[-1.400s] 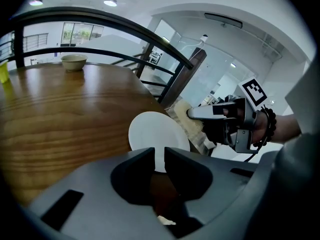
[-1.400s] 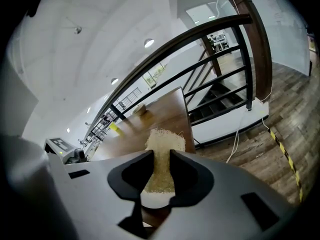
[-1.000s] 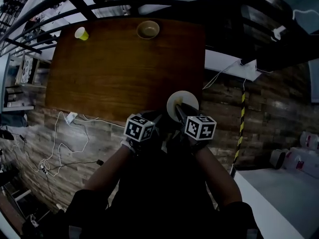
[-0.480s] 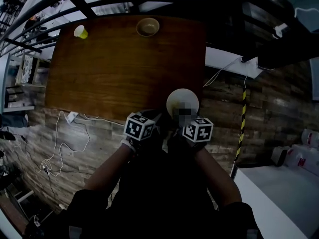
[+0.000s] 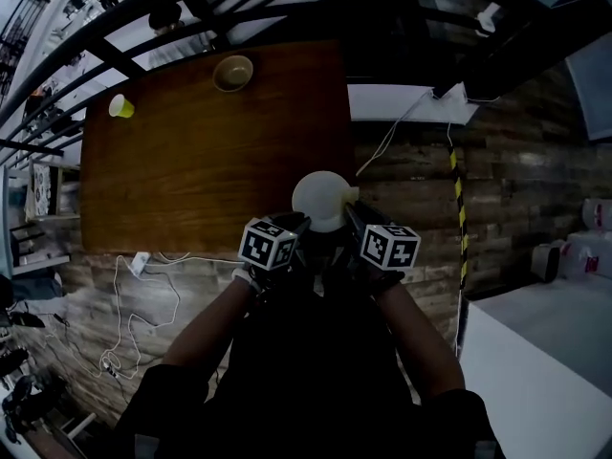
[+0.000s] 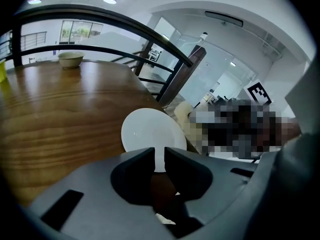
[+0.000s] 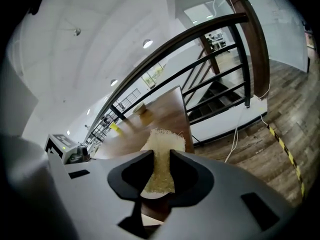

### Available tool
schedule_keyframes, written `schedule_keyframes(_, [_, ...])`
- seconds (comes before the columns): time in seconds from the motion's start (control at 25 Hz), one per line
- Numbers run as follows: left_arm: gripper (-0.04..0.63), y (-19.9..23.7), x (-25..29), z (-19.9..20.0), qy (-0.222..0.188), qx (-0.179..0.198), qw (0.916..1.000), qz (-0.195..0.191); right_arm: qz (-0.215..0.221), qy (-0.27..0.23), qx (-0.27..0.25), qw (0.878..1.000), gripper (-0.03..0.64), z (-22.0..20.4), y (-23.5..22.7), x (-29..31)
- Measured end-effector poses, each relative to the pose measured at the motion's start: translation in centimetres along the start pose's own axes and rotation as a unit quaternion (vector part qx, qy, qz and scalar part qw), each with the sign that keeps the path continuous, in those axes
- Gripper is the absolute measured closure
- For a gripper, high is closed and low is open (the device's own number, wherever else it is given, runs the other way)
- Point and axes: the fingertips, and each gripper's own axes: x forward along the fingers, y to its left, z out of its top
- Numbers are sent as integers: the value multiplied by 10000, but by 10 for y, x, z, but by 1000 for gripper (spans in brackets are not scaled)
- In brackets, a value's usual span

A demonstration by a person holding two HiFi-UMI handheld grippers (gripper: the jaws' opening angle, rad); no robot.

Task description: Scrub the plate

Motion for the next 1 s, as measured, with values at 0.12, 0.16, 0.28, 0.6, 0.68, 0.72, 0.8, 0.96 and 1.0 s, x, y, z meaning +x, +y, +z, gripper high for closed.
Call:
schedule_keyframes(0.12, [526, -10, 4, 2, 9, 61, 10000, -54, -51, -96, 72, 9999, 506, 5, -10, -8])
schedule_keyframes(0.16, [526, -11, 4, 2, -5, 47, 10000, -50, -34, -101, 63, 9999, 506, 6, -9, -9])
schedule_keyframes(0.28, [526, -8, -1, -1, -63, -58, 10000, 13, 120, -33, -77, 9999, 506, 5, 8, -5])
schedule_keyframes(0.6, [526, 15, -31, -24, -140, -17, 9990, 415, 728, 602, -714, 9930, 506, -28, 72, 34])
schedule_keyframes(0.68, [526, 19, -37, -30, -139, -50, 9989, 444, 816, 729, -807, 9907, 506, -37, 83, 41])
schedule_keyframes(0.72, [526, 20, -39, -33, -154, -111, 9988, 442, 843, 779, -841, 9898, 506, -40, 86, 44])
schedule_keyframes(0.8, [526, 24, -42, -36, -192, -236, 9986, 436, 898, 861, -911, 9880, 506, -46, 93, 47])
schedule_keyframes(0.96, [526, 29, -43, -39, -167, -299, 9986, 406, 927, 960, -1031, 9857, 506, -55, 96, 49])
schedule_keyframes(1.0, [526, 29, -42, -38, -153, -279, 9987, 392, 887, 951, -998, 9865, 506, -56, 92, 48])
